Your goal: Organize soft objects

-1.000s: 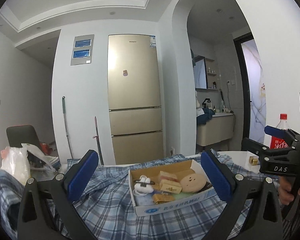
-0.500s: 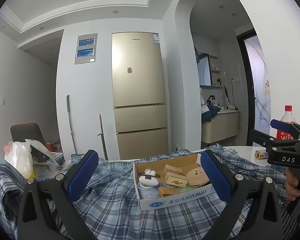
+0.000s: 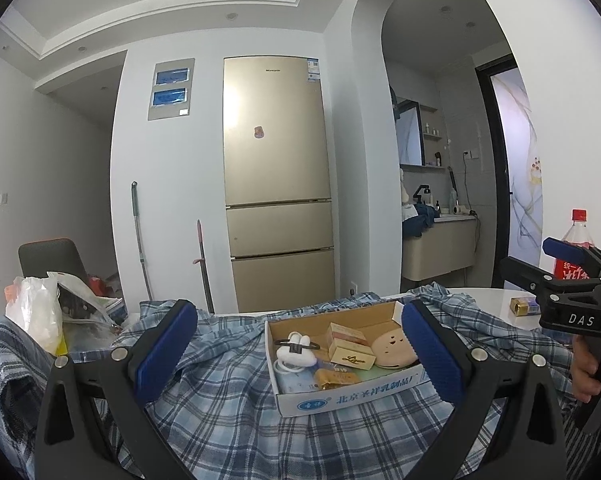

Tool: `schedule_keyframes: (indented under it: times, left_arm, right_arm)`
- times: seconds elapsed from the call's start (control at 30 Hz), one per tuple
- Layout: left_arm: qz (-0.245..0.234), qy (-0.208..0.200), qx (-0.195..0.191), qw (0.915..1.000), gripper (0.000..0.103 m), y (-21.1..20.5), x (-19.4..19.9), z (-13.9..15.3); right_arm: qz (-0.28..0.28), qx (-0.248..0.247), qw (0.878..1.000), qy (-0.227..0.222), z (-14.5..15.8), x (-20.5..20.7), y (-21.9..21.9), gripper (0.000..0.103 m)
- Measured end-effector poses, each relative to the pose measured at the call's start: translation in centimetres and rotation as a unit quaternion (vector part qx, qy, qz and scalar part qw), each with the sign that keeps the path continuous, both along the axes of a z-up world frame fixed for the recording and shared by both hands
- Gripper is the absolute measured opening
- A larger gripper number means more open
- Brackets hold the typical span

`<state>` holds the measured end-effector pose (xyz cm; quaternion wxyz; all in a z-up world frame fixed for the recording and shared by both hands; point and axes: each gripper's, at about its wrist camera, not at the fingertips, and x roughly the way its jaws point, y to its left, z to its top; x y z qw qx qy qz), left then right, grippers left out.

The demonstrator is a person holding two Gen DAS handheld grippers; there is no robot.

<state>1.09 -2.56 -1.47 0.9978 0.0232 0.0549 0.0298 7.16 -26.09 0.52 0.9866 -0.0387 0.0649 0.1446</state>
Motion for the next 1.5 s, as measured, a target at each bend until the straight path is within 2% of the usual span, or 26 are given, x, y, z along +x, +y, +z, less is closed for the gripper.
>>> schedule_keyframes:
  times: [1.5]
  left_arm:
    - [-0.001, 0.009, -0.003, 1.0, 0.103, 0.26, 0.51, -0.18]
  right_arm:
    - [-0.002, 0.002, 1.0, 0.008, -0.05, 0.3, 0.21, 0.103]
